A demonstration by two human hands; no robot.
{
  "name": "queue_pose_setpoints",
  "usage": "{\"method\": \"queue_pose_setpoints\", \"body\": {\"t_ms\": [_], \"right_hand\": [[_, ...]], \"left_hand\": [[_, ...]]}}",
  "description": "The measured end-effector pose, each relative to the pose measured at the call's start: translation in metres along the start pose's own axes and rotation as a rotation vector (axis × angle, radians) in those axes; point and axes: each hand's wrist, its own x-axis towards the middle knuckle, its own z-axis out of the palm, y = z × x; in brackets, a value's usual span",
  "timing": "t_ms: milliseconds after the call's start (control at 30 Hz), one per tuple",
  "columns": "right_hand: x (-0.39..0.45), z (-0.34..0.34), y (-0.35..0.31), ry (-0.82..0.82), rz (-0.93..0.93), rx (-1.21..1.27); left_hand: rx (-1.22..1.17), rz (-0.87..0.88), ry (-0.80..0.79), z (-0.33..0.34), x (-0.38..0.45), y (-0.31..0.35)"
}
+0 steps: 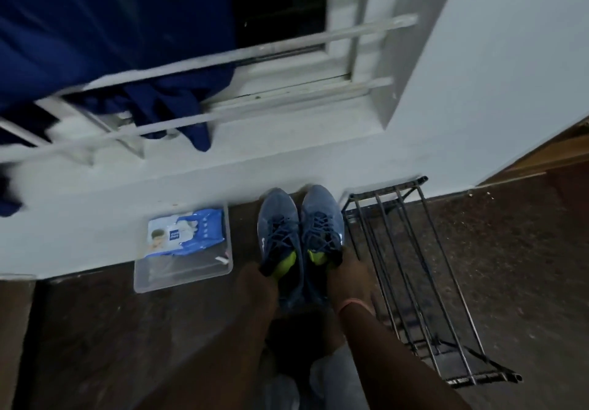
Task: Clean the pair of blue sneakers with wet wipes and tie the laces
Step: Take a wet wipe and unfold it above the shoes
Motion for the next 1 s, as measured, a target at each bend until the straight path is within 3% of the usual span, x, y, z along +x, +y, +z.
{"method": "queue_pose_setpoints", "body": {"t_ms": [167,400,600,767,1000], "right_hand": [[0.020,0.050,0.012,0.007,-0.136,-0.038],[0.029,0.086,0.029,0.282,-0.314,-0.020],[0.038,0.108,0.041,0.463,-0.362,0.022],[0.042,0.110,0.048,0.428,-0.380,0.098],[0.035,0.111,0.047,0.308,-0.386,0.085]], "left_hand": [[-0.174,0.019,0.064,0.031,0.042,-0.056],[-0.175,0.171,0.217,0.033,0.039,-0.058],[-0.096,0.195,0.333,0.041,0.035,-0.064],[-0.236,0.272,0.295,0.045,0.038,-0.071],[-0.240,0.285,0.244,0.043,0.029,-0.079]]}}
